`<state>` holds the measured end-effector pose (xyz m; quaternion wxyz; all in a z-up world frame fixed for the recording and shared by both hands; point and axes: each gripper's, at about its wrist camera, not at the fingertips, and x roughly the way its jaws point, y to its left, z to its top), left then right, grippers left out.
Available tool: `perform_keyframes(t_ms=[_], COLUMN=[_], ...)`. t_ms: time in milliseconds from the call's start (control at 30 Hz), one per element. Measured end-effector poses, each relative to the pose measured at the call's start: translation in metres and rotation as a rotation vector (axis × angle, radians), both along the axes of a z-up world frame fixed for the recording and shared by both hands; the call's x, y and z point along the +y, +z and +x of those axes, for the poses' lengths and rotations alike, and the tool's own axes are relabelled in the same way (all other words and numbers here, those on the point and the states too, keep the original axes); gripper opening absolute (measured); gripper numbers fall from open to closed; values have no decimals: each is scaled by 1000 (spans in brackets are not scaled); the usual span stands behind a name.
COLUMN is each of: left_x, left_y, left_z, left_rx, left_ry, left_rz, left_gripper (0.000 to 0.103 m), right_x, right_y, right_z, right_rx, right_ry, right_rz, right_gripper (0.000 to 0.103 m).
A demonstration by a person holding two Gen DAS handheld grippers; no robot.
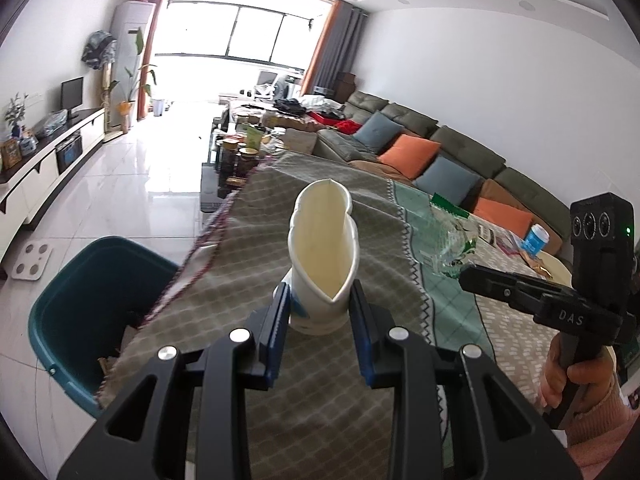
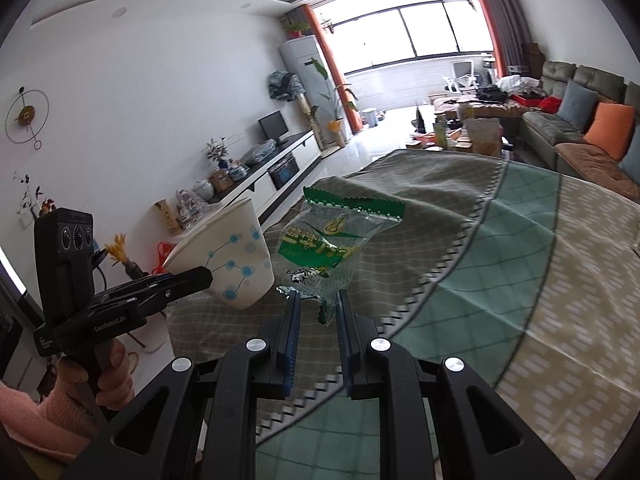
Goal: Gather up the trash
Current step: 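Carry the paper cup and green plastic wrapper over the teal trash bin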
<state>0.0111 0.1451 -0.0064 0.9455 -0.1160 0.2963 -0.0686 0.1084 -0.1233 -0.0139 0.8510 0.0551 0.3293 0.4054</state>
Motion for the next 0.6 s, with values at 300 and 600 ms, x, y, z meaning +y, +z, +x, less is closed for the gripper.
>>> perform_keyframes(t_ms=[300, 600], left_x=[20, 27], left_y=[5, 7], left_z=[-13, -17], left_rx=[-11, -10], left_ry=[51, 91], left_rz=[4, 7], left_gripper=[30, 30], right_x=[23, 42], right_y=[-3, -3], right_z=[-3, -6], right_rx=[0, -8], right_ry=[50, 93], right_rz=[-3, -12], right_gripper=[18, 18])
